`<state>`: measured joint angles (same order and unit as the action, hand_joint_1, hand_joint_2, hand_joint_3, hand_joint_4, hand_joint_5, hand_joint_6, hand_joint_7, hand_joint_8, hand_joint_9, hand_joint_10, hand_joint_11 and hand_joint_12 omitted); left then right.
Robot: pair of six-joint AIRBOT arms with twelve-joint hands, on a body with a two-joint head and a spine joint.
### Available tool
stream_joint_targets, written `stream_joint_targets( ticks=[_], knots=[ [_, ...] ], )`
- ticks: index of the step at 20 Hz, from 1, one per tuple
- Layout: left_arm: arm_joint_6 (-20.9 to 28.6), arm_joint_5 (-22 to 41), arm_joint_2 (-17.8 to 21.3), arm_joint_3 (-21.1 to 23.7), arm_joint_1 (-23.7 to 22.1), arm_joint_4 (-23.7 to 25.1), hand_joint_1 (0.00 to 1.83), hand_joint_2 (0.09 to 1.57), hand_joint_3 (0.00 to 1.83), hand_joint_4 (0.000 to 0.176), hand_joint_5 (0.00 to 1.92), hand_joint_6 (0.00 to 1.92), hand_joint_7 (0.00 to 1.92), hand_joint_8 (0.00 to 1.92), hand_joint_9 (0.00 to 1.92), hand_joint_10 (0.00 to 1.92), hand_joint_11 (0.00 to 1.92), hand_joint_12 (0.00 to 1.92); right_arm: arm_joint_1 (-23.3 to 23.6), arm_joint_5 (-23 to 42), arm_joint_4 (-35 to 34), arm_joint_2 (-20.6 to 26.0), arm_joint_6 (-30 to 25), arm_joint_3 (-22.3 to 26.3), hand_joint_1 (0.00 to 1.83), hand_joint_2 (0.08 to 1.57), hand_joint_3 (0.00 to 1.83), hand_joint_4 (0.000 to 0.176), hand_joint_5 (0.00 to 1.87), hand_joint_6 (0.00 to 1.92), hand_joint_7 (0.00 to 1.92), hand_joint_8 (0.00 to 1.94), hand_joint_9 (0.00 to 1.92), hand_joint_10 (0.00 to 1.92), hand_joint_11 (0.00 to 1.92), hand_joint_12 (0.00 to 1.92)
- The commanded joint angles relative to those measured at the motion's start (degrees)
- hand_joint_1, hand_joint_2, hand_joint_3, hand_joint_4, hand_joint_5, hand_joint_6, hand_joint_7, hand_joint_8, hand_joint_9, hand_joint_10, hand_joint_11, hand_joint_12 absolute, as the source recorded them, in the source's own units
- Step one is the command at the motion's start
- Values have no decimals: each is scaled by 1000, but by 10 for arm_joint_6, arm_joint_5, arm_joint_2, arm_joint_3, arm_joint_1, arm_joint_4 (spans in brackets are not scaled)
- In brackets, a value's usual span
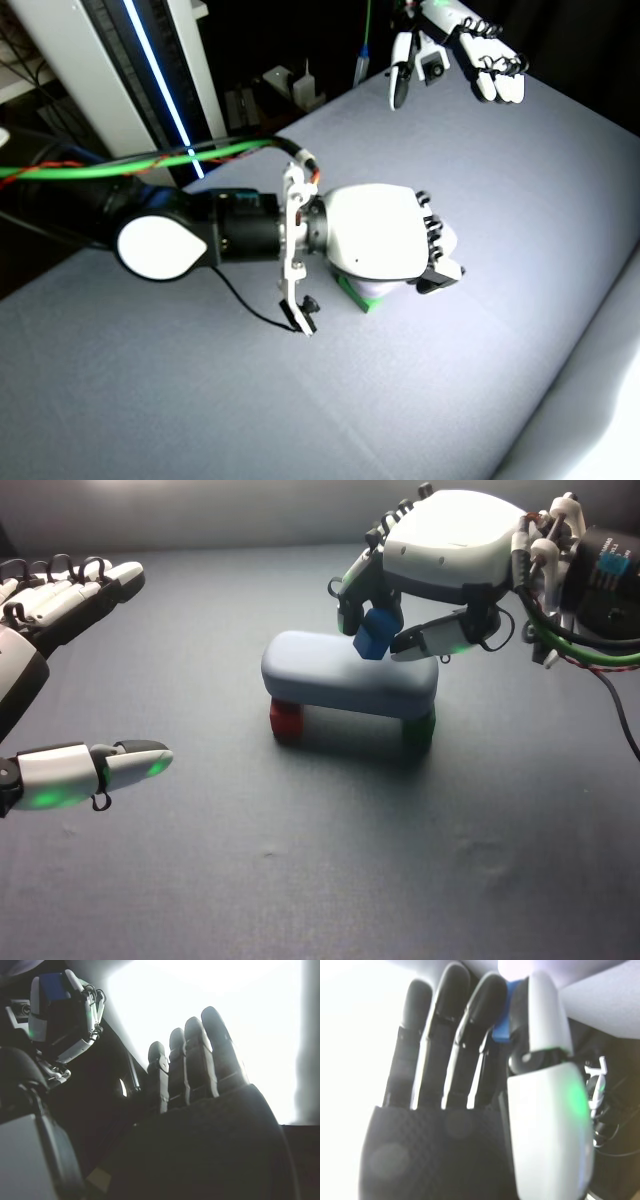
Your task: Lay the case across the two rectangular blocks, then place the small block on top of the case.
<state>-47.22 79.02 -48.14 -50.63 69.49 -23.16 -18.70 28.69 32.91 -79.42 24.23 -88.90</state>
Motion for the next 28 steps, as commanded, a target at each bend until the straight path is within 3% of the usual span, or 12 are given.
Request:
stream_joint_targets(
  ticks=[1,4,8,11,15,18,21,23,24,25,26,28],
  knots=[
    [3,71,-4,-2,-6,7,809,892,2,54,221,0,184,1,183,0,0,557,9,49,-14,3,2,-3,1245,1055,0,8,1057,953,1181,607,975,781,646,1419],
    [5,71,-4,-2,-6,7,809,889,0,59,222,0,184,0,181,0,0,568,9,43,-12,3,3,-4,1247,1049,1,17,1060,922,1203,599,1039,783,750,1433],
    [7,72,-5,-2,-6,7,804,885,0,68,224,1,182,0,181,1,0,566,9,41,-12,3,4,-4,1243,1052,1,26,1059,910,1184,646,999,783,677,1435],
    [9,73,-6,-2,-6,7,804,885,0,65,225,0,186,0,172,0,0,519,9,38,-12,3,4,-2,1243,1060,0,5,1021,989,1199,597,1048,729,744,1398],
    [10,74,-6,-2,-6,7,789,887,1,70,227,1,180,1,187,4,0,575,9,35,-12,3,6,-2,1248,1092,2,0,1028,1082,1043,730,932,625,566,1374],
    [11,74,-6,-2,-6,7,794,885,0,64,227,1,182,2,182,0,0,581,9,34,-10,3,8,-1,1236,1082,0,0,994,1084,1127,667,969,664,558,1420],
    [12,74,-7,-3,-6,7,803,891,2,71,223,3,183,2,188,3,0,582,9,31,-6,3,13,1,1213,1108,2,30,949,1086,1038,855,855,735,549,1456],
    [13,75,-7,-3,-6,7,797,885,0,72,221,1,187,3,185,1,0,583,8,30,-5,3,13,2,1194,1141,3,32,867,1162,976,992,718,719,352,1482],
    [13,75,-7,-3,-6,7,792,885,0,73,220,1,182,0,184,1,0,584,7,30,-5,3,13,2,1098,1130,2,6,921,1075,889,670,683,715,312,1470],
    [13,75,-7,-3,-6,7,788,885,0,72,220,1,179,0,180,0,0,582,7,30,-5,3,13,2,1073,1129,0,14,931,1058,905,499,706,762,380,1485],
    [14,75,-8,-4,-6,7,787,884,0,71,222,1,180,0,179,0,0,567,6,30,-5,3,13,2,1074,1125,0,5,940,1043,942,395,718,768,401,1477],
    [15,75,-9,-4,-6,7,800,884,0,64,227,2,179,1,180,1,0,557,6,30,-5,3,13,2,1056,1131,0,37,927,1064,961,297,695,712,365,1435]
  ],
)
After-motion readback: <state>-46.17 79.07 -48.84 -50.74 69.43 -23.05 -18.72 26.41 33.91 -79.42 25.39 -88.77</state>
